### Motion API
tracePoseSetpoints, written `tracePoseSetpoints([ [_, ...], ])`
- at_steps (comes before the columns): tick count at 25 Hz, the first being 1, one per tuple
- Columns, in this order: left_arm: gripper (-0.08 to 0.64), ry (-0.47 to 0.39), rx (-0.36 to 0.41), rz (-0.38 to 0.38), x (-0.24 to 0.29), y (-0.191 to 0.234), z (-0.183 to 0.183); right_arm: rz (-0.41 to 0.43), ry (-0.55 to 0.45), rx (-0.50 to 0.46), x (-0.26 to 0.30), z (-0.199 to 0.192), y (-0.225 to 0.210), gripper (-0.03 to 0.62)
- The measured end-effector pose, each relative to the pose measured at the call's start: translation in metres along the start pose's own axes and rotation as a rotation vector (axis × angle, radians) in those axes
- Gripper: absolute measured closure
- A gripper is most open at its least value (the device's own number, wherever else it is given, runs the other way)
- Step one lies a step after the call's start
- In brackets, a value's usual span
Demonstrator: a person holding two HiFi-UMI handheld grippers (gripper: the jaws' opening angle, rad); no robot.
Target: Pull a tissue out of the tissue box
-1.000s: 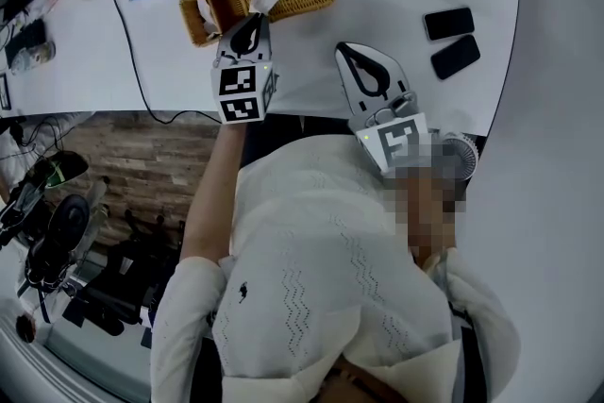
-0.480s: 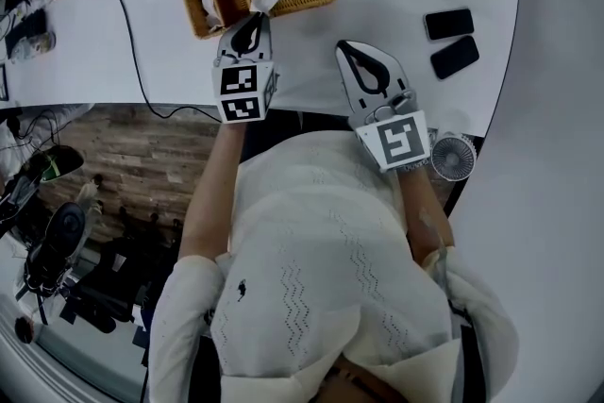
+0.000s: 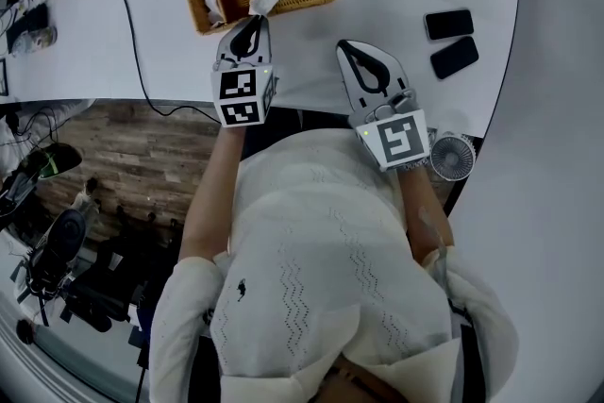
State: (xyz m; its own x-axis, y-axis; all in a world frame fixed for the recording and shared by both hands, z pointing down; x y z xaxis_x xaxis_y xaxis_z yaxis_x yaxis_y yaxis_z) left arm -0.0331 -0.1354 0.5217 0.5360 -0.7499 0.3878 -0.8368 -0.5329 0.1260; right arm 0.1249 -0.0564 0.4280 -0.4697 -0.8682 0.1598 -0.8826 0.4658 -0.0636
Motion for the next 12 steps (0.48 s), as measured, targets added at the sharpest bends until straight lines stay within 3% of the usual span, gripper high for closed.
tracePoseSetpoints([
  [12, 0.54, -0.019, 0.003, 0.01, -0.016, -0.002, 0.004, 0.002, -0.004, -0.006, -0.006, 0.002, 0.004, 0.591],
])
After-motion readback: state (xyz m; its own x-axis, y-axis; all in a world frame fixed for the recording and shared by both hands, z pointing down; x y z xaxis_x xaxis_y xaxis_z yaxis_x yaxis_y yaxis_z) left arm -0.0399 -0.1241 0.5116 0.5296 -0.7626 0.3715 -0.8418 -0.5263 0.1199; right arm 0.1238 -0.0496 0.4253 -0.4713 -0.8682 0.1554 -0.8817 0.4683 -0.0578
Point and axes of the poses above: the fingertips, and each gripper's own axes: x forward along the fingers, y to its left, z out of its top, the point moved 5 cm from there along -x, backward along the fingers, and after that the axes turned 12 degrees about -y, right-handed, at the moved point
